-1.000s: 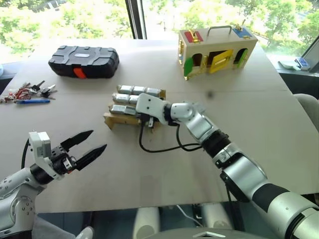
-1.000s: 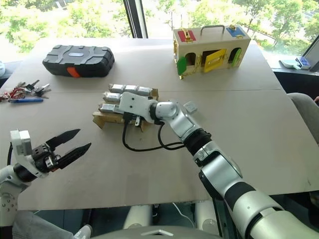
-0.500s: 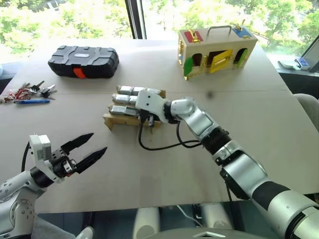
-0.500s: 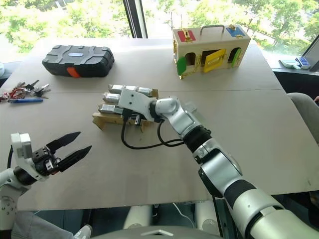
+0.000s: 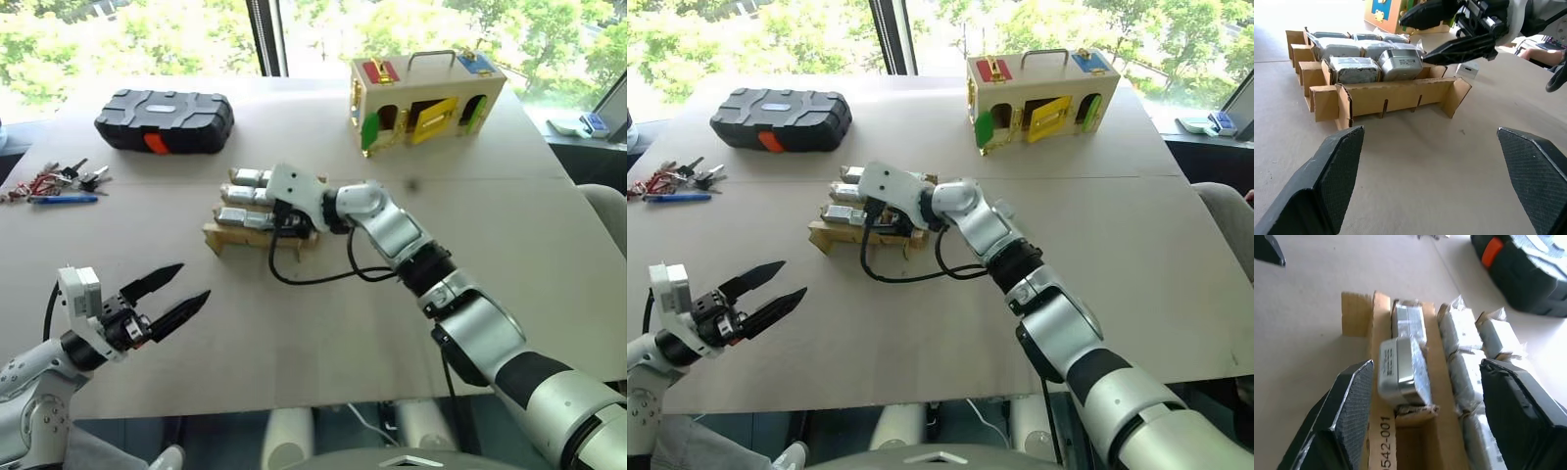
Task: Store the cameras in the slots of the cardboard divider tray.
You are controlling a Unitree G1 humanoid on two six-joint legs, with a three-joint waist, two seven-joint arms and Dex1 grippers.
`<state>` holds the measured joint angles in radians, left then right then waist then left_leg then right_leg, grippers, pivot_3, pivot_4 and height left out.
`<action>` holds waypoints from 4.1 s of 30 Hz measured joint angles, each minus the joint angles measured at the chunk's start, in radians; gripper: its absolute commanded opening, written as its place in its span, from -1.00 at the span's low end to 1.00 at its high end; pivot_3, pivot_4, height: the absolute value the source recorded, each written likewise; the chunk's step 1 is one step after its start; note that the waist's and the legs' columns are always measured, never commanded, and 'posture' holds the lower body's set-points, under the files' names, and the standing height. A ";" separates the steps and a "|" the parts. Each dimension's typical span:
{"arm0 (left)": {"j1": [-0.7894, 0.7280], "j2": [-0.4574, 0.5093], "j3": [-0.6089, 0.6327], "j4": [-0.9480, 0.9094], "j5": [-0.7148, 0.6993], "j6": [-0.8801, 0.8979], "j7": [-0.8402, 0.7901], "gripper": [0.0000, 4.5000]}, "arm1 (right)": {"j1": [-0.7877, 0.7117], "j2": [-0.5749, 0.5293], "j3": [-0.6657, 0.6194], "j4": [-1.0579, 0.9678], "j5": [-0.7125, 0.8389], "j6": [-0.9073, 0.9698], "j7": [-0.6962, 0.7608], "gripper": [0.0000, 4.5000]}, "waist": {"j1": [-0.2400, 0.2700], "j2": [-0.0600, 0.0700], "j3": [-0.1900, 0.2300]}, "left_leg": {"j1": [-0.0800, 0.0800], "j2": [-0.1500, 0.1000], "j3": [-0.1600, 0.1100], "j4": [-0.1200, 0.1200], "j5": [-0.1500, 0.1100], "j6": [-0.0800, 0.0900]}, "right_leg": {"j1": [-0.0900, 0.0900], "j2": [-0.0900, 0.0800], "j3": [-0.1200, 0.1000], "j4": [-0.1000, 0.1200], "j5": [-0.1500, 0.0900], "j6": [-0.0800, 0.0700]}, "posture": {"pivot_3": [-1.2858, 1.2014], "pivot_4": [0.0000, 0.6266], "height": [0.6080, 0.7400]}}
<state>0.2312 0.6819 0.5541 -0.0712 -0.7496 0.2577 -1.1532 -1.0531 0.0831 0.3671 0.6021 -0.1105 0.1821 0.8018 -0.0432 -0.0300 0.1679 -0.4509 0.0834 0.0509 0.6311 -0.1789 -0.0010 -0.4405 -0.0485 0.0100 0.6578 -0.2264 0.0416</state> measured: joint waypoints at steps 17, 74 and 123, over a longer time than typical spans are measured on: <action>-0.001 -0.001 -0.002 -0.009 0.000 0.000 0.001 1.00 | 0.000 0.011 0.017 0.073 -0.055 -0.076 -0.134 0.52 | 0.001 0.000 0.000 | 0.000 0.000 0.000 0.000 0.000 0.000 | 0.000 0.000 0.000 0.000 0.000 0.000 | 0.03 -0.52 1.00; -0.161 0.058 -0.133 -0.046 -0.005 0.089 -0.132 1.00 | 0.487 -0.304 -0.272 -0.567 0.158 0.497 -0.304 0.95 | 0.002 -0.002 -0.001 | 0.000 0.000 0.005 -0.001 0.003 0.004 | -0.003 0.001 0.006 0.000 0.000 0.000 | 0.03 -0.52 1.00; -0.862 -0.108 -0.445 0.009 -0.329 0.881 0.484 0.11 | 0.546 -0.474 -0.017 -1.022 -0.023 0.120 -0.153 -0.14 | 0.031 -0.004 -0.001 | 0.002 -0.001 -0.002 0.004 0.003 0.004 | 0.002 0.005 0.006 0.003 0.002 0.005 | 0.03 -0.52 1.00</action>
<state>-0.6310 0.5734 0.1090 -0.0626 -1.0786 1.1390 -0.6692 -0.5072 -0.3908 0.3496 -0.4199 -0.1334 0.3018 0.6486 -0.0125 -0.0335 0.1671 -0.4493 0.0825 0.0493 0.6354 -0.1758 0.0033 -0.4381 -0.0431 0.0155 0.6604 -0.2244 0.0464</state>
